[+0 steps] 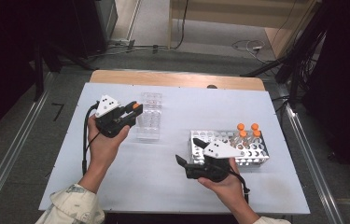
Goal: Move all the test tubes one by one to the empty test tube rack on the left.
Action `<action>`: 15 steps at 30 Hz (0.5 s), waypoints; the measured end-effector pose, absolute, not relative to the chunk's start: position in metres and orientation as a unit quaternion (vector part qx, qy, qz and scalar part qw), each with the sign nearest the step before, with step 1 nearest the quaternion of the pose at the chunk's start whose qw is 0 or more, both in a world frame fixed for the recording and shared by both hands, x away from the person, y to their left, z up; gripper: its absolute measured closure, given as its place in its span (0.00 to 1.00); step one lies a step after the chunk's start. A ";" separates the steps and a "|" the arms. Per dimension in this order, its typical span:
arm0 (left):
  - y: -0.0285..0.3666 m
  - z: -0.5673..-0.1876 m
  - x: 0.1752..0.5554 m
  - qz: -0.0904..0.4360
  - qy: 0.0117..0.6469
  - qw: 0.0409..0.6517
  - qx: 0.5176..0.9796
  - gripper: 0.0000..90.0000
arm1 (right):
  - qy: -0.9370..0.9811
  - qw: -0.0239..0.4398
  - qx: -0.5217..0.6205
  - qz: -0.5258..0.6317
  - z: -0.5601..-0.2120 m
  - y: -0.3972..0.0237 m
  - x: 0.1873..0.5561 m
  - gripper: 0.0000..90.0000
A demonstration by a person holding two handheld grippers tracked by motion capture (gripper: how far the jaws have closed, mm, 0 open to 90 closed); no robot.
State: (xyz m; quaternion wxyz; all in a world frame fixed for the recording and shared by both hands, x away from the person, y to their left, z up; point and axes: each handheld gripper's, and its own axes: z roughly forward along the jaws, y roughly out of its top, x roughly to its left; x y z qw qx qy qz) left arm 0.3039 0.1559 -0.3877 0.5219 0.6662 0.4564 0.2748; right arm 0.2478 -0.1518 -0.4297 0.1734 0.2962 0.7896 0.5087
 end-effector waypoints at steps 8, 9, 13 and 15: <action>0.161 -0.384 0.327 0.289 0.473 0.516 0.653 0.79 | 0.784 0.182 0.302 0.511 -0.432 -0.168 0.243 0.18; 0.161 -0.382 0.330 0.291 0.475 0.515 0.651 0.79 | 0.784 0.183 0.304 0.510 -0.433 -0.171 0.243 0.18; 0.161 -0.377 0.342 0.307 0.475 0.506 0.651 0.79 | 0.782 0.184 0.312 0.507 -0.435 -0.179 0.241 0.18; 0.162 -0.377 0.349 0.314 0.476 0.501 0.650 0.79 | 0.780 0.186 0.315 0.507 -0.435 -0.182 0.240 0.18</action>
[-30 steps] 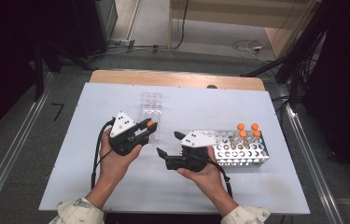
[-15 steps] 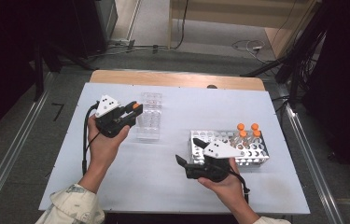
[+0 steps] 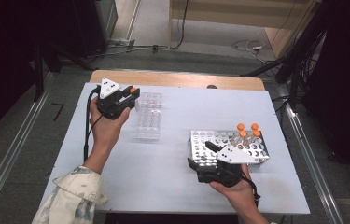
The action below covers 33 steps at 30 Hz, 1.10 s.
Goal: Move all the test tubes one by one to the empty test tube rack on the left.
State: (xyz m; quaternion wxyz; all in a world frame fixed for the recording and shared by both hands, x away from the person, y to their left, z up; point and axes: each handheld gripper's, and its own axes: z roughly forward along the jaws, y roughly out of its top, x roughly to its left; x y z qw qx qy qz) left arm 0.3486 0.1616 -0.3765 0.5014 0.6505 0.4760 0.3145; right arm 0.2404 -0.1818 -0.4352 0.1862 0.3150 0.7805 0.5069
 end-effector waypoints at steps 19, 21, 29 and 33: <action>0.163 -0.378 0.409 0.314 0.500 0.497 0.636 0.79 | 0.773 0.190 0.325 0.511 -0.434 -0.195 0.235 0.18; 0.163 -0.377 0.413 0.310 0.501 0.501 0.633 0.79 | 0.772 0.190 0.325 0.512 -0.434 -0.196 0.235 0.18; 0.158 -0.374 0.425 0.309 0.502 0.501 0.634 0.79 | 0.772 0.188 0.325 0.514 -0.435 -0.197 0.234 0.18; 0.154 -0.378 0.430 0.303 0.504 0.503 0.633 0.79 | 0.770 0.189 0.325 0.515 -0.434 -0.199 0.233 0.18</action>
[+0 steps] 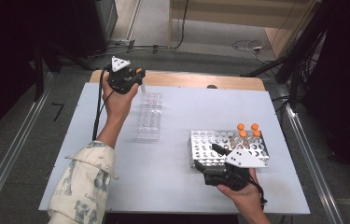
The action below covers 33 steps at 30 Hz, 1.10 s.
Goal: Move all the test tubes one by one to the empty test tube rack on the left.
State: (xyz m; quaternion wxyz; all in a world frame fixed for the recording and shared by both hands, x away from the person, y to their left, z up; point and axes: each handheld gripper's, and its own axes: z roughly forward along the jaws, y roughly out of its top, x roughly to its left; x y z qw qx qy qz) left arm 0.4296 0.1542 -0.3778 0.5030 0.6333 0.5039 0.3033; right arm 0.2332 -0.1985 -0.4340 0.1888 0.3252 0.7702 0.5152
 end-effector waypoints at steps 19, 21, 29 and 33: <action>0.147 -0.405 0.435 0.306 0.506 0.463 0.661 0.79 | 0.764 0.194 0.334 0.518 -0.432 -0.205 0.234 0.18; 0.147 -0.410 0.435 0.305 0.507 0.458 0.663 0.79 | 0.763 0.194 0.334 0.518 -0.432 -0.205 0.234 0.18; 0.145 -0.424 0.434 0.307 0.501 0.442 0.678 0.79 | 0.762 0.198 0.335 0.518 -0.432 -0.207 0.234 0.18; 0.143 -0.428 0.433 0.305 0.501 0.440 0.680 0.79 | 0.761 0.200 0.337 0.518 -0.431 -0.209 0.234 0.18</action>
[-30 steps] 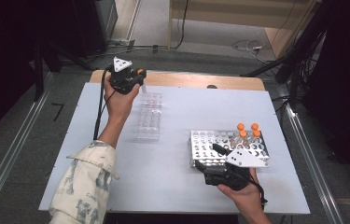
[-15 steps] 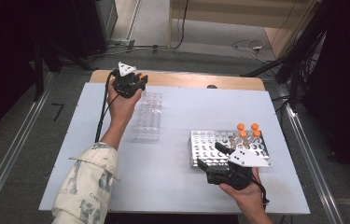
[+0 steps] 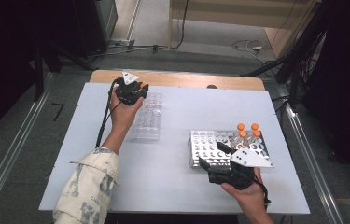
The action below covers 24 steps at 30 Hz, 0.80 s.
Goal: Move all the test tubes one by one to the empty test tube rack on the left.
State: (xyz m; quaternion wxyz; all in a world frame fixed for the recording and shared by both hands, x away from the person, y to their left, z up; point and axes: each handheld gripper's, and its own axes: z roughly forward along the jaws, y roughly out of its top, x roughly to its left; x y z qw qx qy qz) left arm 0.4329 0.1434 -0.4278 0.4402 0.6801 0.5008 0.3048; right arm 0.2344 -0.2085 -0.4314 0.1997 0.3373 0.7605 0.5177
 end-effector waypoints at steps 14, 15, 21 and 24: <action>0.144 -0.424 0.427 0.297 0.492 0.456 0.679 0.55 | 0.755 0.206 0.341 0.521 -0.430 -0.214 0.233 0.18; 0.145 -0.422 0.426 0.297 0.492 0.460 0.677 0.53 | 0.754 0.207 0.343 0.520 -0.429 -0.215 0.233 0.18; 0.148 -0.411 0.410 0.290 0.487 0.488 0.664 0.38 | 0.753 0.213 0.349 0.516 -0.431 -0.220 0.234 0.18; 0.152 -0.405 0.391 0.284 0.490 0.502 0.654 0.36 | 0.751 0.223 0.350 0.514 -0.430 -0.223 0.235 0.18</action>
